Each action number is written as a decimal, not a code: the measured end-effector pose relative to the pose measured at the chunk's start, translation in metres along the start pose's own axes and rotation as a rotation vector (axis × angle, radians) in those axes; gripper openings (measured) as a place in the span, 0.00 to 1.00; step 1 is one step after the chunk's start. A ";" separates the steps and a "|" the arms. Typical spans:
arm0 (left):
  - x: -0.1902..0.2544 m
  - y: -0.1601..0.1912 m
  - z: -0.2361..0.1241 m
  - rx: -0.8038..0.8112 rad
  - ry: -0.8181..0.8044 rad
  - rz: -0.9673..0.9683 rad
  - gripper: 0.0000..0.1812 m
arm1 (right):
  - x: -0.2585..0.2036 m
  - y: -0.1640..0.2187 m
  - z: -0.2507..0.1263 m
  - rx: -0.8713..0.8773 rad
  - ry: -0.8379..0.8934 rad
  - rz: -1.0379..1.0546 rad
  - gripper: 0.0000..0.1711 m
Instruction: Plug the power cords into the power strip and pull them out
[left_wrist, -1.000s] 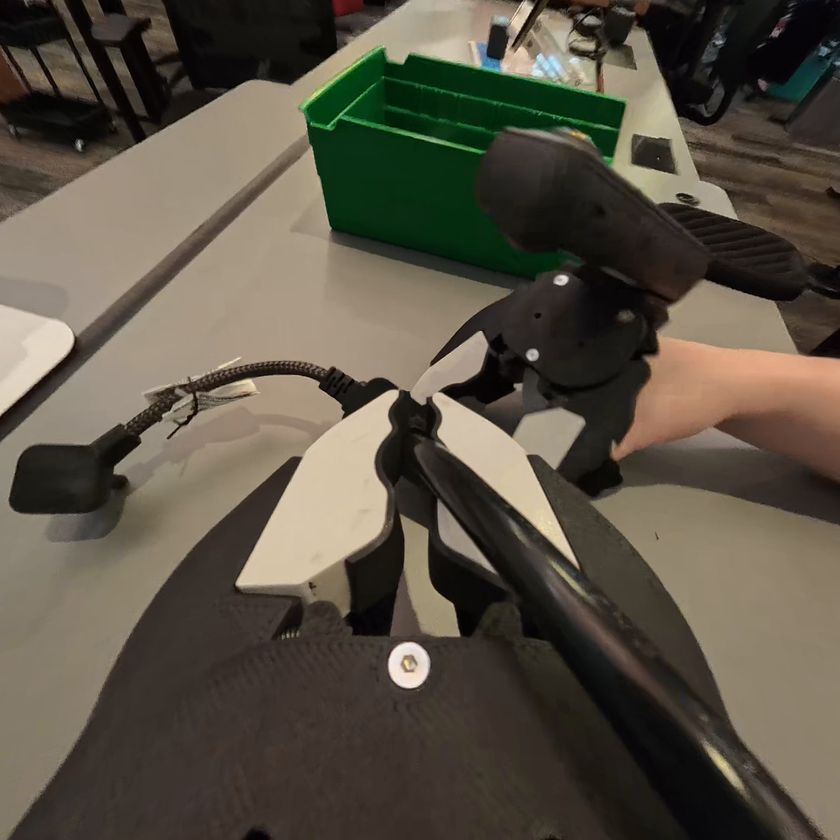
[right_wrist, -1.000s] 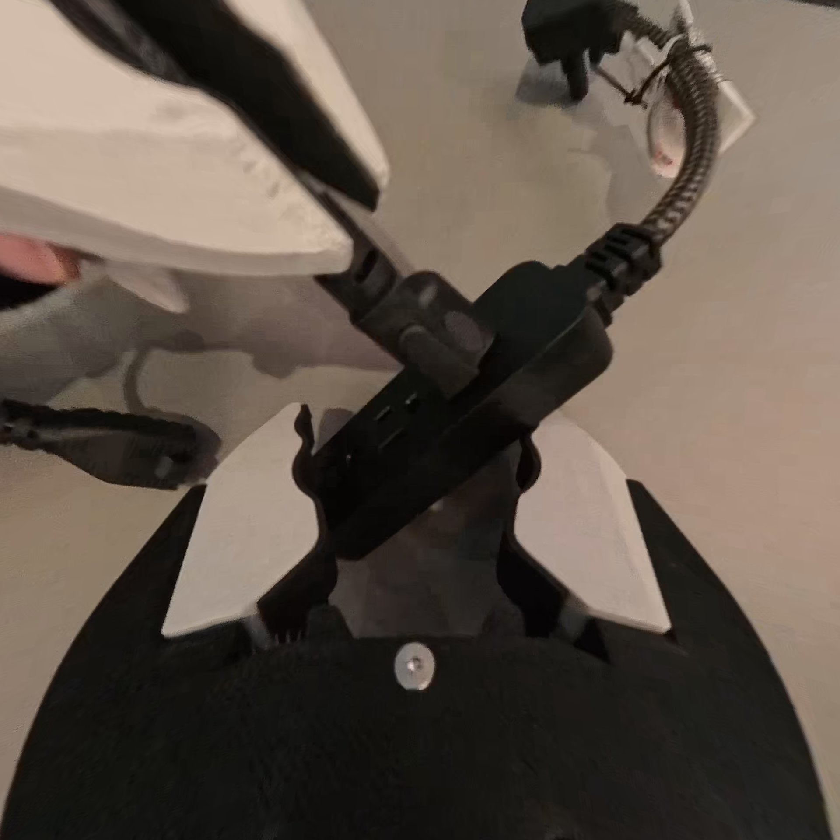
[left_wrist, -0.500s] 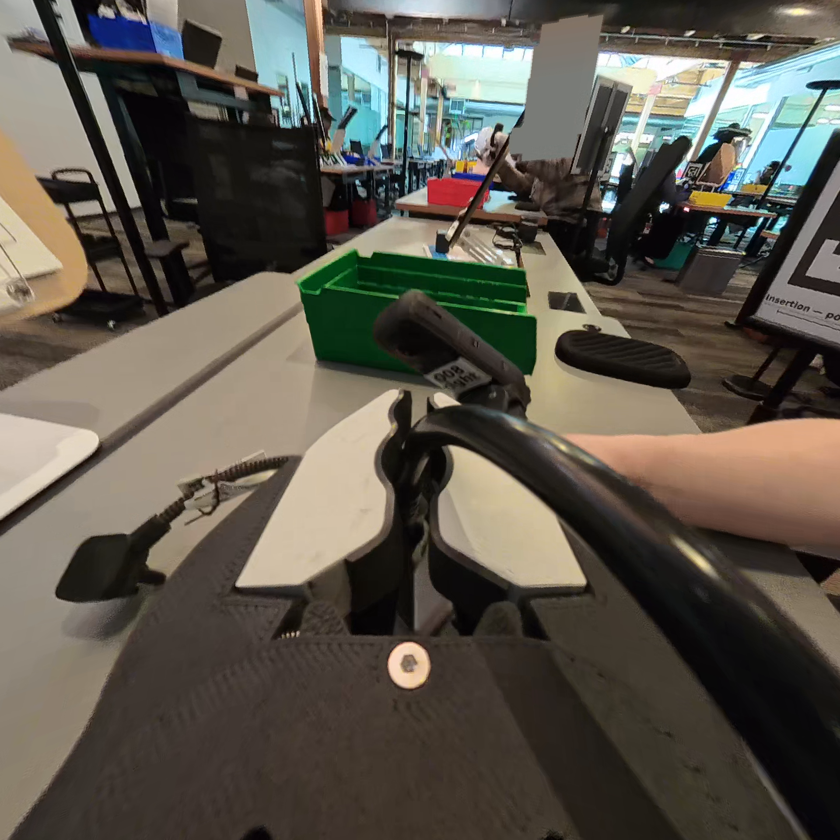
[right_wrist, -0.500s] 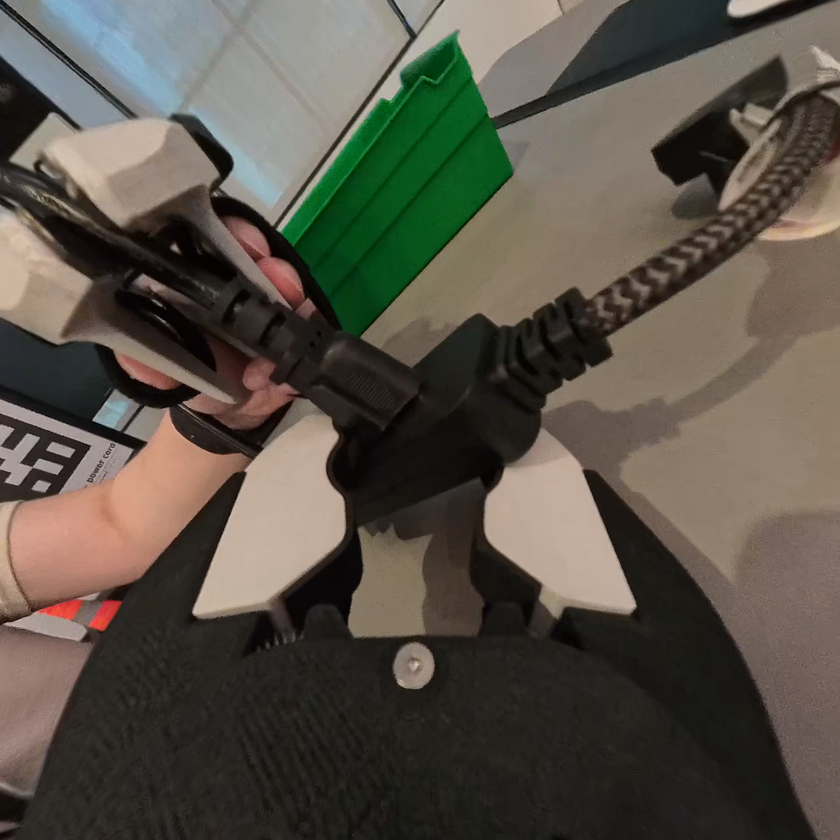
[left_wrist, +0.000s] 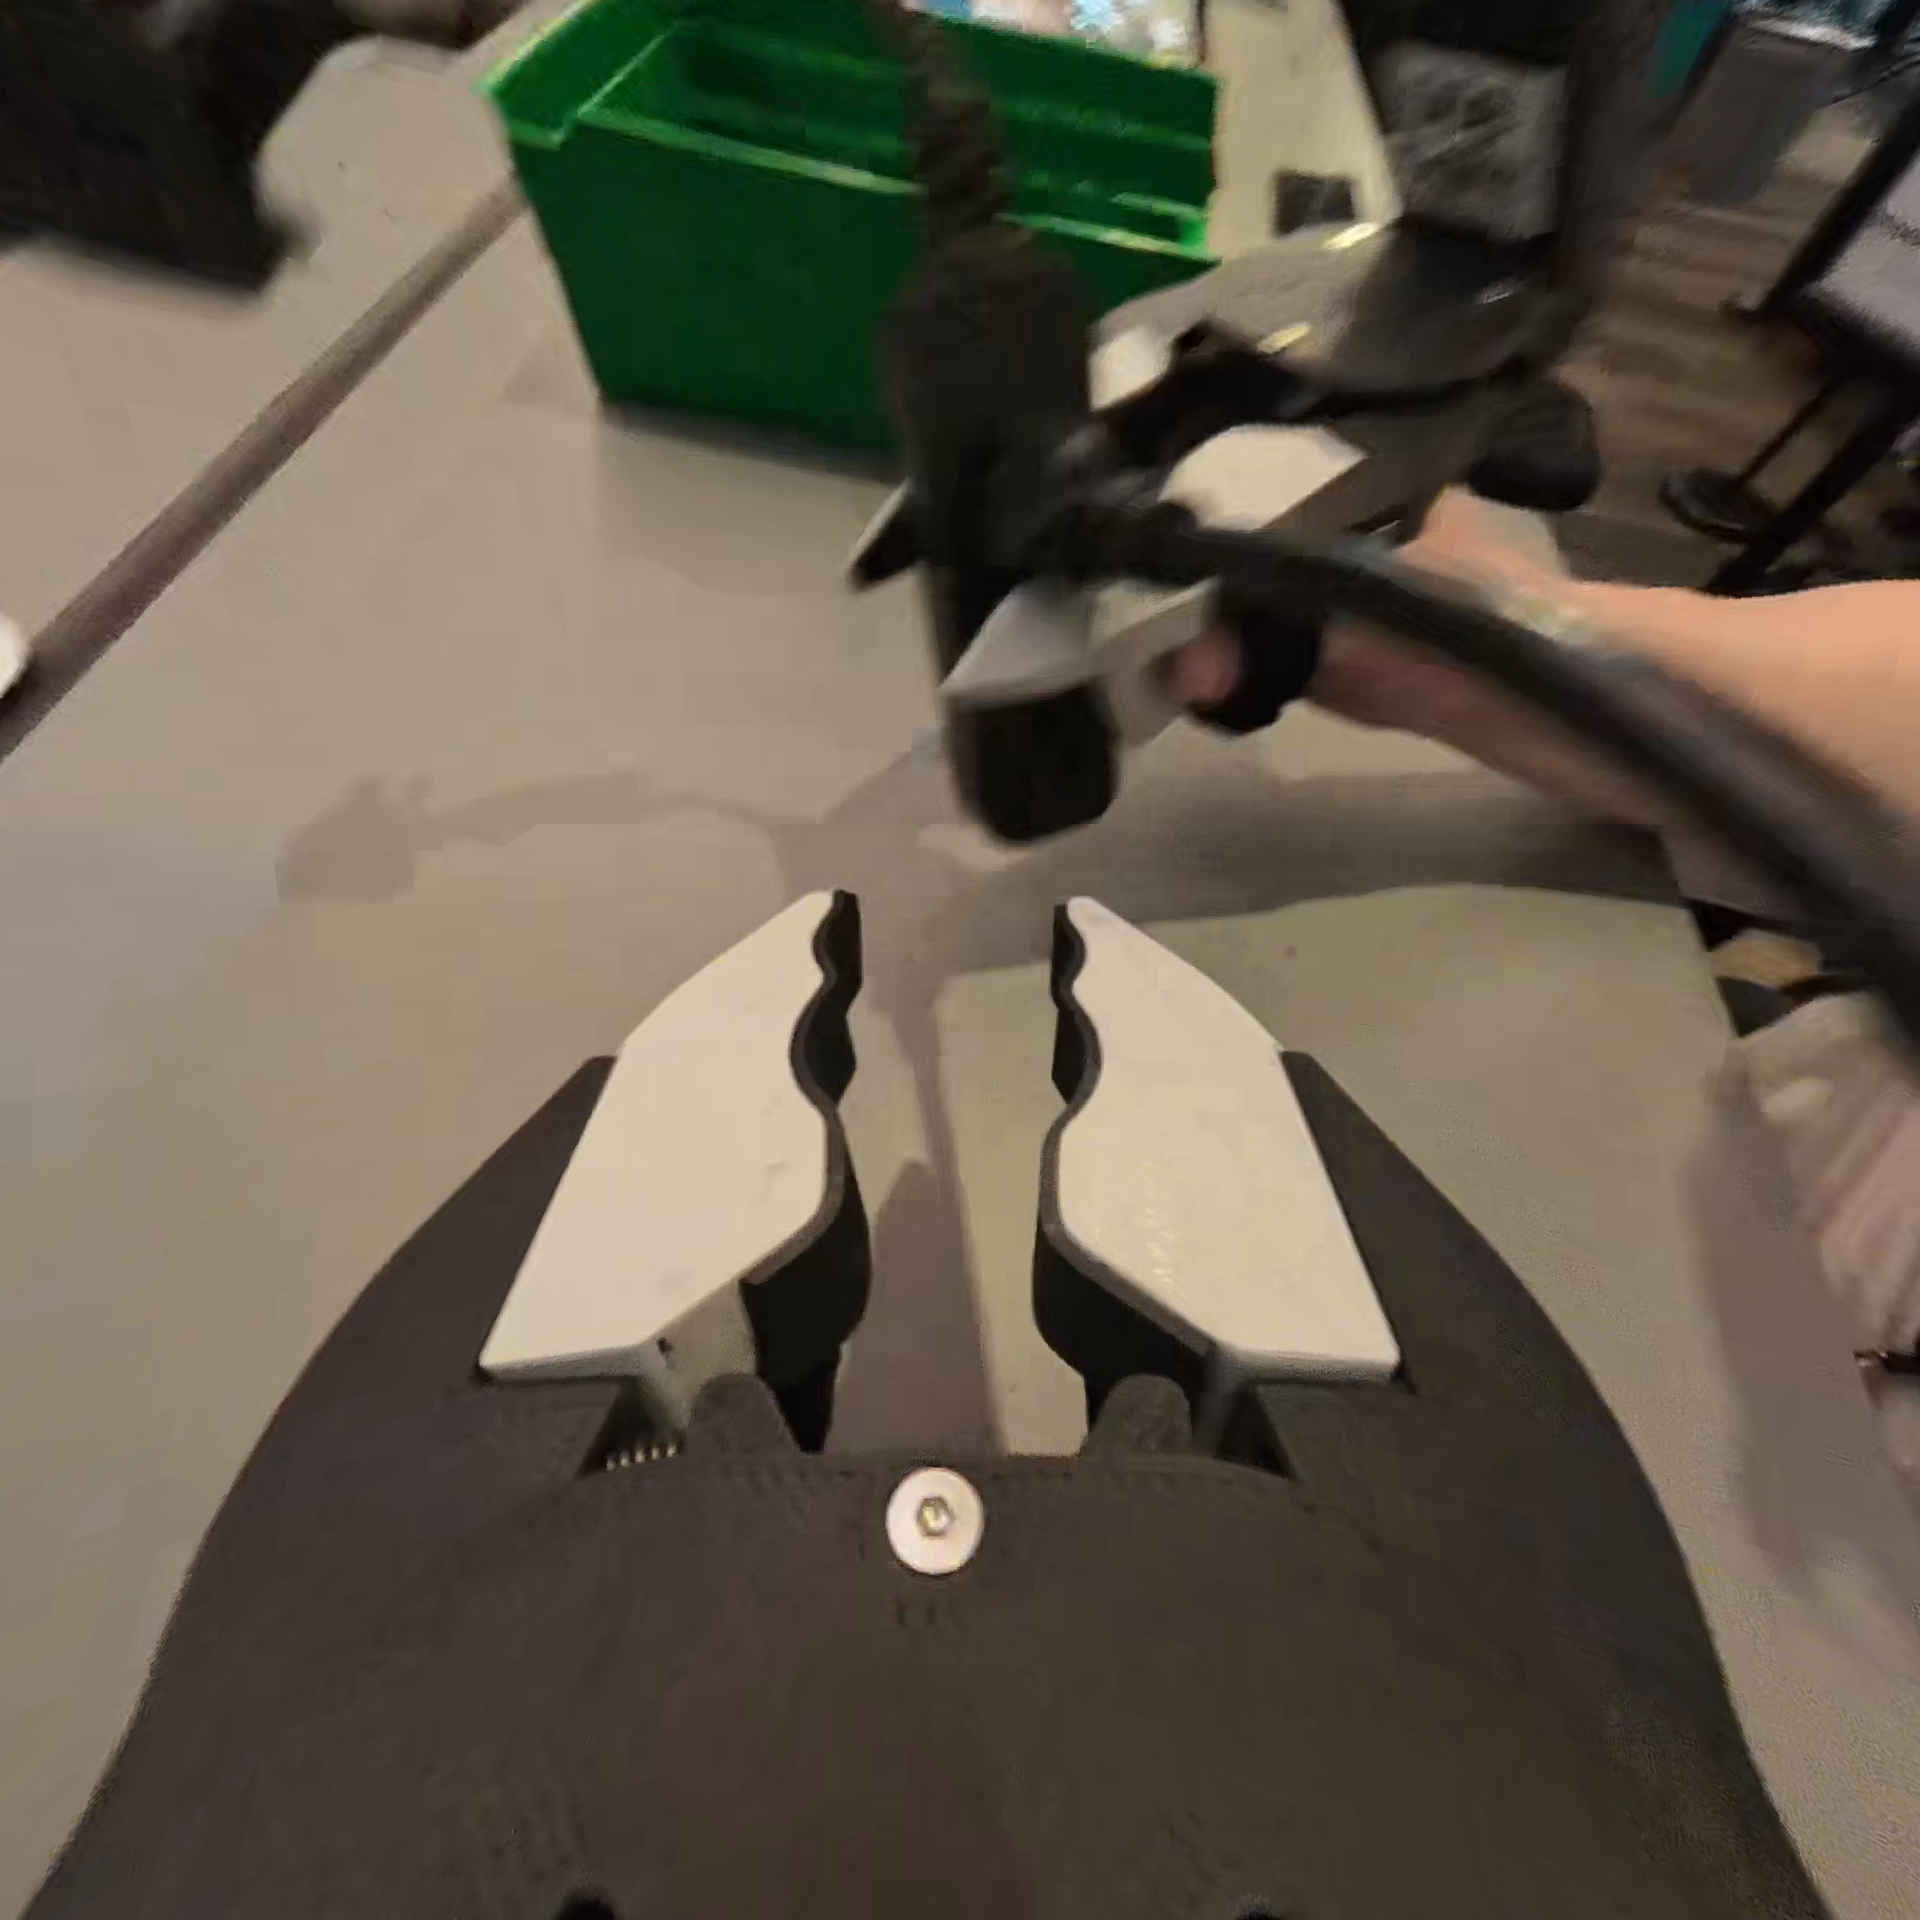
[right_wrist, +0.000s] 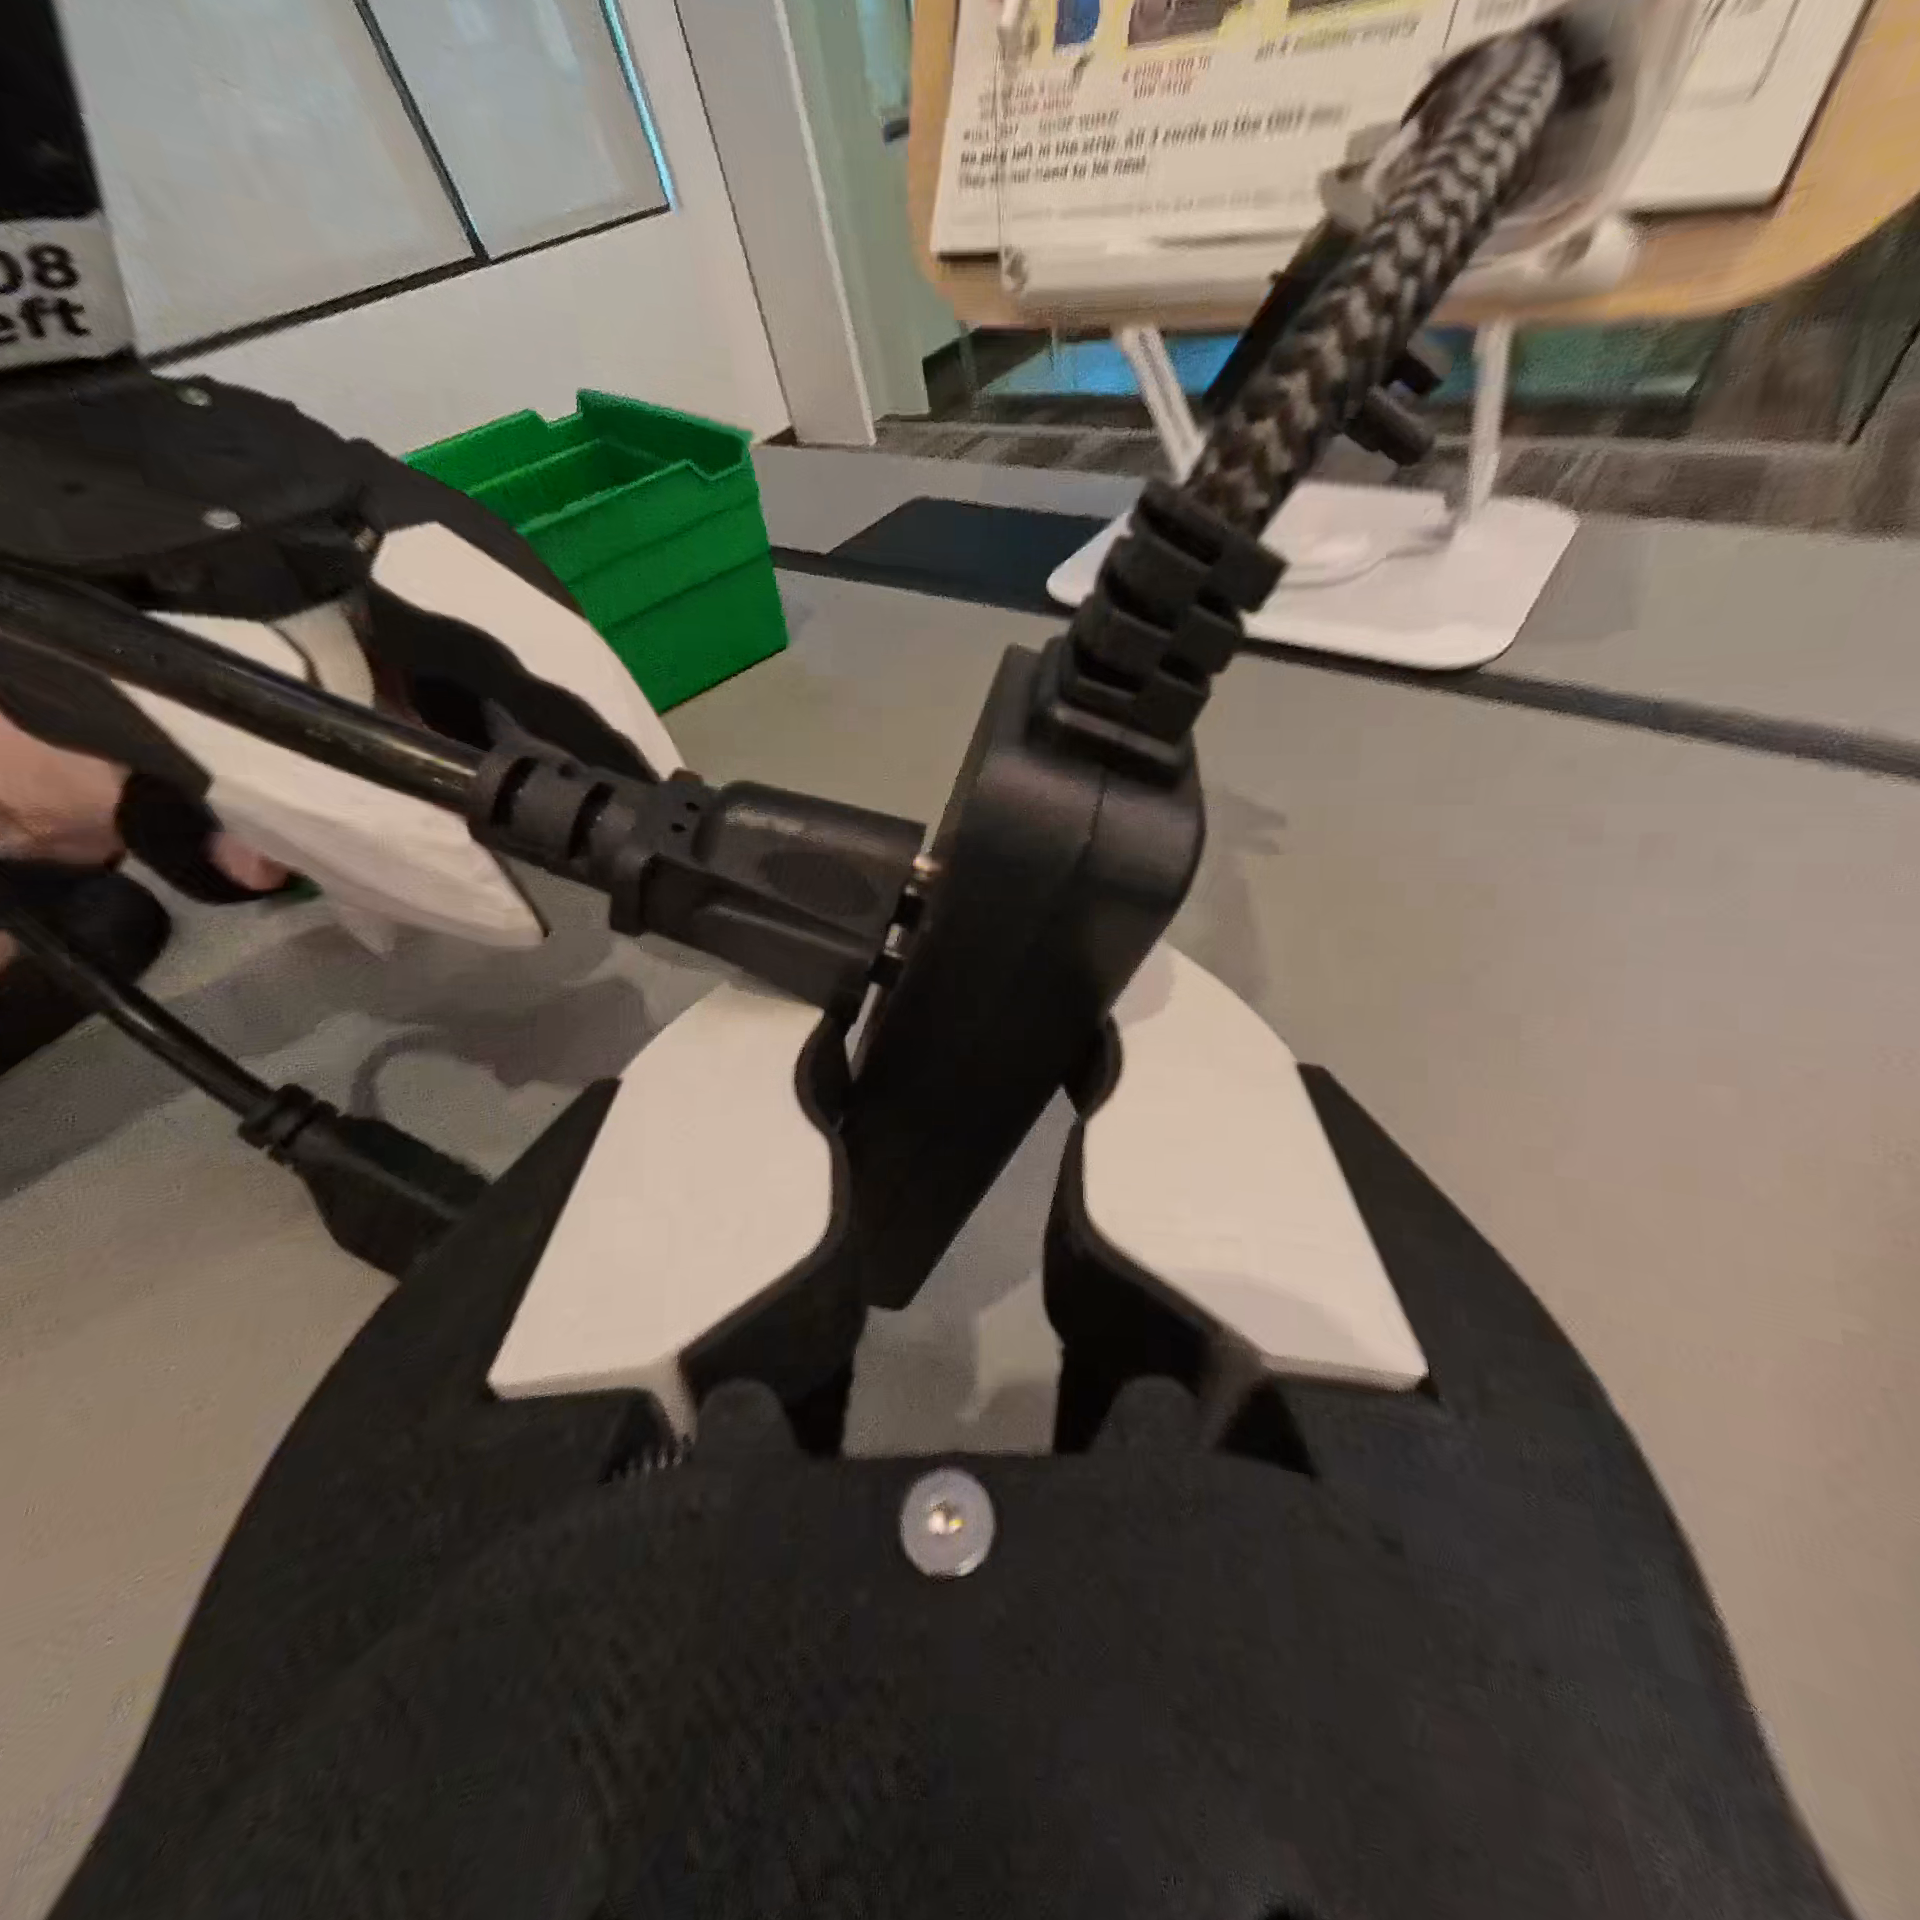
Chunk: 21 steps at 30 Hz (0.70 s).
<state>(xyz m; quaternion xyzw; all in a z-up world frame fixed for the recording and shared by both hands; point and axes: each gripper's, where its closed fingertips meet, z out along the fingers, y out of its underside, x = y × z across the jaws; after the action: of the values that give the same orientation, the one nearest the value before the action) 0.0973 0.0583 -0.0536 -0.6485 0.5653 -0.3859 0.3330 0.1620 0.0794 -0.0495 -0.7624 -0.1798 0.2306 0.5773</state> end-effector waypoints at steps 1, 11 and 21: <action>-0.012 0.002 -0.007 -0.009 -0.043 -0.028 0.16 | 0.001 -0.008 -0.007 0.036 0.012 -0.061 0.23; 0.043 -0.106 -0.017 0.047 0.066 -0.121 0.32 | 0.001 -0.055 -0.032 0.139 0.241 -0.430 0.23; 0.051 -0.059 0.021 -0.451 -0.129 0.251 0.11 | -0.015 -0.070 -0.036 0.179 0.225 -0.560 0.25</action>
<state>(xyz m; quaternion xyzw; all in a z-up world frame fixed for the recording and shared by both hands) 0.1468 0.0155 -0.0062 -0.6542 0.6908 -0.1638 0.2607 0.1687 0.0614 0.0281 -0.6503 -0.2965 -0.0083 0.6993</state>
